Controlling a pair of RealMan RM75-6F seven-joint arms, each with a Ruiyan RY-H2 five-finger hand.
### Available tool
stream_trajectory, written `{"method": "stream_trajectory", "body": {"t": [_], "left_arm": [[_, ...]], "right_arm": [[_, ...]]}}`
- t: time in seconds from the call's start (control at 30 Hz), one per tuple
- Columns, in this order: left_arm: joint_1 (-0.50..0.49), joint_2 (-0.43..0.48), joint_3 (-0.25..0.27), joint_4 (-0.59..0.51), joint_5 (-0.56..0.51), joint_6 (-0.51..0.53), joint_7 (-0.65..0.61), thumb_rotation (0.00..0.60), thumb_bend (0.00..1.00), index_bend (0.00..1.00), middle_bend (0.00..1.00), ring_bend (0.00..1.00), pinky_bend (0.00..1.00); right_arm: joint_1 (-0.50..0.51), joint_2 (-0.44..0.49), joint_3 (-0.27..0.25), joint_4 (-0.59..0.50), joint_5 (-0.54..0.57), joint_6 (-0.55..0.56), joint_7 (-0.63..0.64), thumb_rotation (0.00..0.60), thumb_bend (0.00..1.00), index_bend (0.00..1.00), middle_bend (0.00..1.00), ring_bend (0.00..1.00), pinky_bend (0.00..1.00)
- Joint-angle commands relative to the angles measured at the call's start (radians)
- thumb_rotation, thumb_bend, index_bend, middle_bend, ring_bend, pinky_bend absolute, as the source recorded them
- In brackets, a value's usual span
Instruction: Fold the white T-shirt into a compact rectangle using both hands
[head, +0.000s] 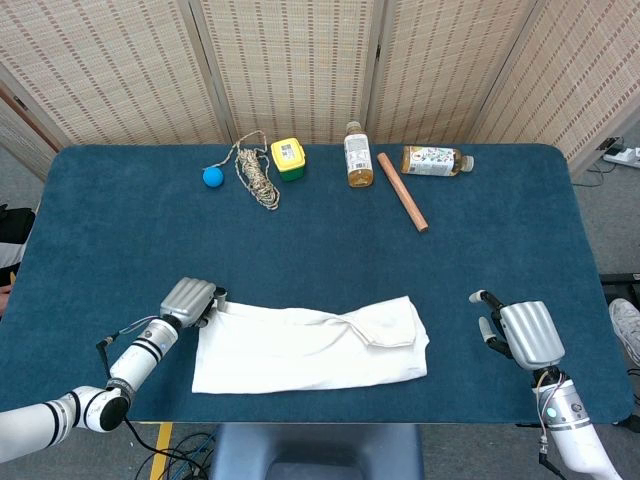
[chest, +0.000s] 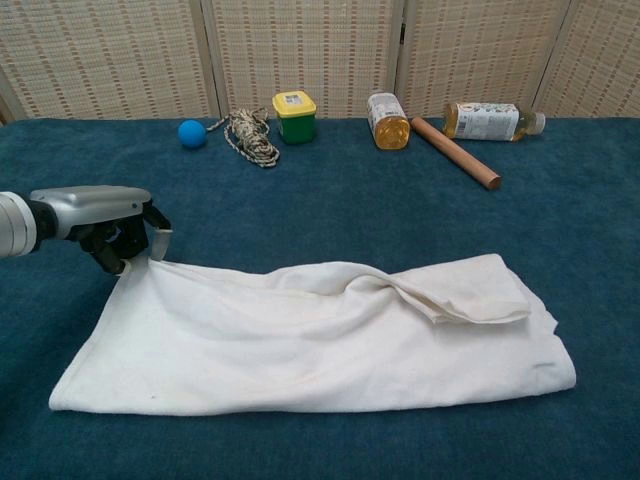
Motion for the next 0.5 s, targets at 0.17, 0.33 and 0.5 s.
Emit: {"method": "stream_trajectory", "body": {"t": [0.17,0.33,0.5], "left_arm": [[-0.013,-0.024,-0.027,0.032,-0.059,-0.005,0.012,0.600,0.59,0.59,0.86,0.78,0.98],[-0.032,-0.041,-0.033,0.064,-0.129,-0.022,0.056,0.600,0.59,0.58,0.86,0.78,0.98],[-0.040,-0.047,-0.026,0.080,-0.192,-0.012,0.111,0.600,0.59,0.58,0.86,0.78,0.98]], "right_arm": [[-0.006,0.003,0.000,-0.001,-0.001,0.006,0.002,0.600,0.51,0.33,0.94,0.99,1.00],[-0.012,0.003,0.000,0.001,0.000,0.010,0.006,0.600,0.51,0.33,0.94,0.99,1.00],[-0.016,0.003,0.000,0.005,0.002,0.011,0.012,0.600,0.51,0.33,0.94,0.99,1.00]]}}
